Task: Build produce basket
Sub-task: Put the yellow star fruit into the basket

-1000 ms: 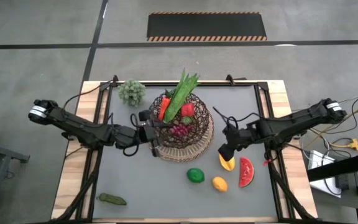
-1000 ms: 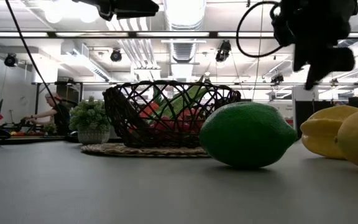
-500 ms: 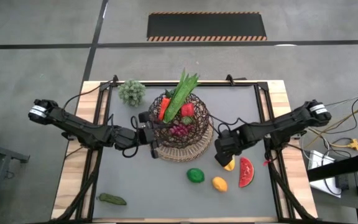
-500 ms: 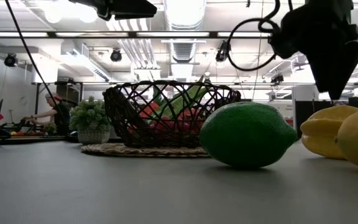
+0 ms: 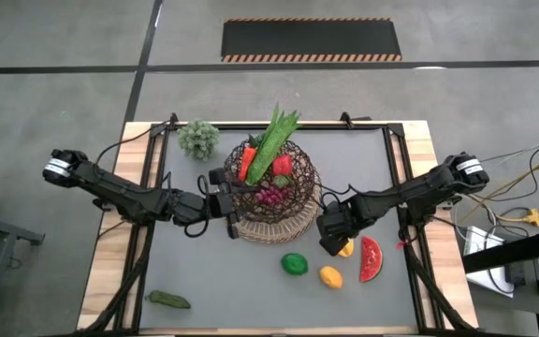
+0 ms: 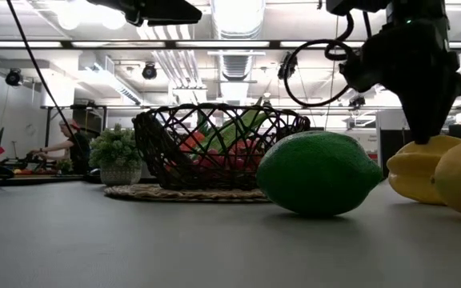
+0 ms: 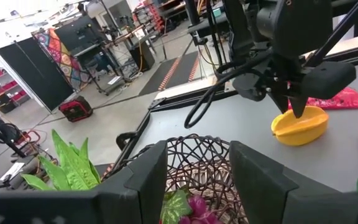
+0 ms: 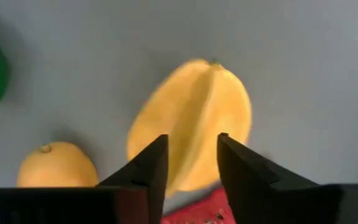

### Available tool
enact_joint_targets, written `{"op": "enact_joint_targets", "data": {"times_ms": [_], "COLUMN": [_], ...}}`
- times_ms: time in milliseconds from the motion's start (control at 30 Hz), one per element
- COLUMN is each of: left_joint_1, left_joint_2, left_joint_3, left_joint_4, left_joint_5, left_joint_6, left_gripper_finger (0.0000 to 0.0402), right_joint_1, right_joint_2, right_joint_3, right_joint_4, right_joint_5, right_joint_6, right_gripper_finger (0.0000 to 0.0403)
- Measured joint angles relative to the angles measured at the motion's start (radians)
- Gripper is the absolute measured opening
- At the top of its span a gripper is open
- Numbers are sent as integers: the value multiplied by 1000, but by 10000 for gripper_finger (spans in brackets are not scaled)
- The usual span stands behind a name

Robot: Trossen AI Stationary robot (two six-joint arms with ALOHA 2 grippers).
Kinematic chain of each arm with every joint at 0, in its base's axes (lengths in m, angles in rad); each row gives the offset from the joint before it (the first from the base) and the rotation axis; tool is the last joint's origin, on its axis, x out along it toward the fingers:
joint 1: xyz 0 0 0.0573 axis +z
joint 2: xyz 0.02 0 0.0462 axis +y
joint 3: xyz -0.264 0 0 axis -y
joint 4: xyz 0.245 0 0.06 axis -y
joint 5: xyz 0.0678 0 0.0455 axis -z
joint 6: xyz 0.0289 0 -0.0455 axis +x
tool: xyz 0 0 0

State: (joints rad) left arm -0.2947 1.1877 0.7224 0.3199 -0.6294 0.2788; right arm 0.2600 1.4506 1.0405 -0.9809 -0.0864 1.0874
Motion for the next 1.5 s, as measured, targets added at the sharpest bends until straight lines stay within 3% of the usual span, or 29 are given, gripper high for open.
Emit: {"op": "enact_joint_targets", "data": {"times_ms": [300, 633, 900, 1067, 1300, 1400, 1500], "left_joint_1": [0, -2, -2, -2, -2, -2, -2], "left_joint_2": [1, -57, -141, -179, -206, -207, -207], "left_joint_3": [-10, -22, -120, -161, -166, -166, -166], "left_joint_4": [0, 1, 86, 205, 214, 212, 212], "left_joint_5": [-4, -4, 5, 5, 6, 6, 6], "left_joint_6": [8, 132, 181, 247, 252, 252, 259], "left_gripper_finger": [156, 156, 156, 156, 156, 156, 156], "right_joint_1": [13, 15, 36, 35, 31, 4, -50], "right_joint_2": [37, -54, -219, -303, -291, -231, -177], "right_joint_3": [-6, 17, 30, 13, -89, -114, -85], "right_joint_4": [53, 21, 69, 331, 838, 979, 971], "right_joint_5": [0, 0, 13, 183, 607, 746, 764], "right_joint_6": [-46, -98, -334, -542, -844, -876, -815], "right_gripper_finger": [20, 15, 13, 13, 13, 13, 13]}}
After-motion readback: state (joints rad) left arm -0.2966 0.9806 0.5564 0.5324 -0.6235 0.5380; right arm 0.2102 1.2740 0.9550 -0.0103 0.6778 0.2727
